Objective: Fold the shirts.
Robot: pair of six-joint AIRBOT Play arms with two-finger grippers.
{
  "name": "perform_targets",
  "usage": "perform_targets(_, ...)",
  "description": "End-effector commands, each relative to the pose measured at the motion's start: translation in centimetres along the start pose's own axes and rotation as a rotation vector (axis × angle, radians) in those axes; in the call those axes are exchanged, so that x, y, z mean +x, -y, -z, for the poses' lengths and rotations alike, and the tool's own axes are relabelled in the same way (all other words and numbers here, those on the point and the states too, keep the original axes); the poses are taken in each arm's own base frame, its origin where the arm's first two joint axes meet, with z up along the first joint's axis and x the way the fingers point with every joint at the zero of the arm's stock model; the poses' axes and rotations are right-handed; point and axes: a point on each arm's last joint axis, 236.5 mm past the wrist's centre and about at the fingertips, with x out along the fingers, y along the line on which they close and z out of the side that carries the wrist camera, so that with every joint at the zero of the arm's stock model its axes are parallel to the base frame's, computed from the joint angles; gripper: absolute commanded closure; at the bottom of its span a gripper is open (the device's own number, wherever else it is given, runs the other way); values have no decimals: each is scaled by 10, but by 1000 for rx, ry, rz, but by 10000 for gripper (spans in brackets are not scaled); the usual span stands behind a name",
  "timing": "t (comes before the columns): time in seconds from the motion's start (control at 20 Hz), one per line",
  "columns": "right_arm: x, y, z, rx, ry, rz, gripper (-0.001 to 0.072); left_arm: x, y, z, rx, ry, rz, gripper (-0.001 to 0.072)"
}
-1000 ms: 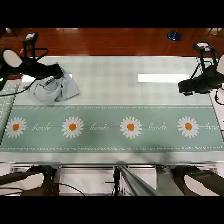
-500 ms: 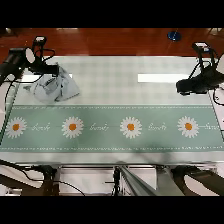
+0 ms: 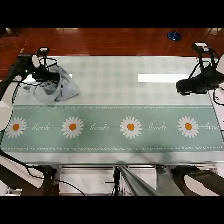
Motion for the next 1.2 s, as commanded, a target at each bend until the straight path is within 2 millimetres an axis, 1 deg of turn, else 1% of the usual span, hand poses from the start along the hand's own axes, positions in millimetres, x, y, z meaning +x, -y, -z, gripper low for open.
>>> perform_targets(0.0, 0, 0, 0, -1, -1, 0, 333, 23, 6, 43, 4, -181, 19, -13)
perform_targets(0.05, 0, 0, 1, -1, -2, 0, 333, 24, 6, 47, 7, -197, 16, -13)
perform_targets(0.1, 0, 0, 1, -1, -3, 0, 333, 23, 4, 47, 10, -197, 9, 110)
perform_targets(0.15, 0, 0, 1, 0, -5, 0, 333, 18, 1, 47, 14, -210, 0, 509)
perform_targets(0.2, 0, 0, 1, -1, -5, 0, 333, 13, -1, 43, 10, -207, -1, 675)
perform_targets(0.25, 0, 0, 1, -1, -4, 1, 333, 5, -3, 34, 6, -190, -4, 675)
perform_targets(0.35, 0, 0, 0, -1, -1, 0, 333, -19, -9, 8, -4, -136, -12, 676)
perform_targets(0.45, 0, 0, 0, -1, -1, 1, 333, -57, -8, -21, -28, -66, 10, 676)
perform_targets(0.55, 0, 0, -2, -8, 7, 2, 333, -109, 4, -52, -46, 48, 65, 677)
perform_targets(0.65, 0, 1, -5, -14, 23, 4, 333, -172, 14, -83, -29, 201, 75, 677)
perform_targets(0.7, 0, 1, -6, -16, 28, 4, 333, -207, 23, -94, -12, 280, 78, 677)
perform_targets(0.75, 0, 1, -7, -23, 28, 5, 333, -241, 33, -98, 8, 350, 86, 677)
perform_targets(0.8, 0, 1, -6, -29, 27, 5, 333, -271, 46, -97, 30, 400, 100, 677)
perform_targets(0.85, 0, 1, -6, -38, 26, 6, 333, -301, 63, -92, 55, 442, 136, 676)
perform_targets(1.0, 0, 1, -6, -65, 26, 7, 333, -387, 136, -65, 158, 562, 317, 676)
perform_targets(1.1, 0, 1, -6, -66, 26, 7, 333, -432, 181, -41, 240, 619, 426, 676)
perform_targets(1.15, 0, 1, -6, -66, 24, 7, 333, -451, 202, -27, 283, 637, 482, 676)
